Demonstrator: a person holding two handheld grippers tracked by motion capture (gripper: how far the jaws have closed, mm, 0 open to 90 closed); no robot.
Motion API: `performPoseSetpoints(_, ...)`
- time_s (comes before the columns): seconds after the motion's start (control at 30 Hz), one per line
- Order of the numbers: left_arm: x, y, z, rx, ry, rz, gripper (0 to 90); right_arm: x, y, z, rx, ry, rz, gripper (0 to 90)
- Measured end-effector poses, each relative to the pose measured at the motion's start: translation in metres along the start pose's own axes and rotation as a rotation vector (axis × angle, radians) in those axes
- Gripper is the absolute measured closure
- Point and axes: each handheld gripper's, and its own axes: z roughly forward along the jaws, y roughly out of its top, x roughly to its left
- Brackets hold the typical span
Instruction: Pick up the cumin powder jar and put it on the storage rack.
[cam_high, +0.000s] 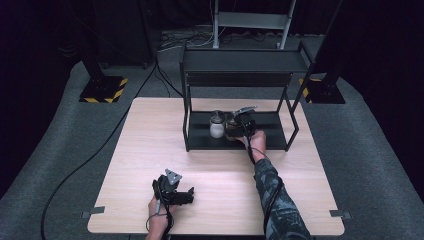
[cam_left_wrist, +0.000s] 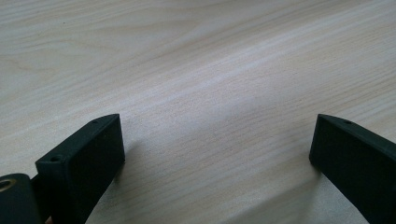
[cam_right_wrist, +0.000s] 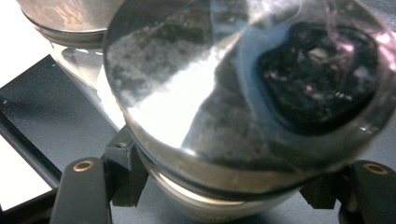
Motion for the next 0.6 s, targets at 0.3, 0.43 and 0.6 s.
performPoseSetpoints(0.3, 0.0001, 0.0001, -0.0001, 0.001, 0.0, 0.001, 2.9, -0.0064, -0.0046, 0.0008, -0.02, 0.017, 0.025, 30.2)
performPoseSetpoints(0.43, 0.0001, 0.0001, -0.0001, 0.001, 0.0, 0.001, 2.9, 0.0014, -0.0018, 0.0016, -0.006, -0.016, -0.009, 30.2)
performPoseSetpoints(0.6, 0.0, 0.0002, -0.0001, 0.001, 0.0, 0.001, 2.9, 0.0027, -0.0014, 0.0025, -0.007, -0.022, -0.017, 30.2)
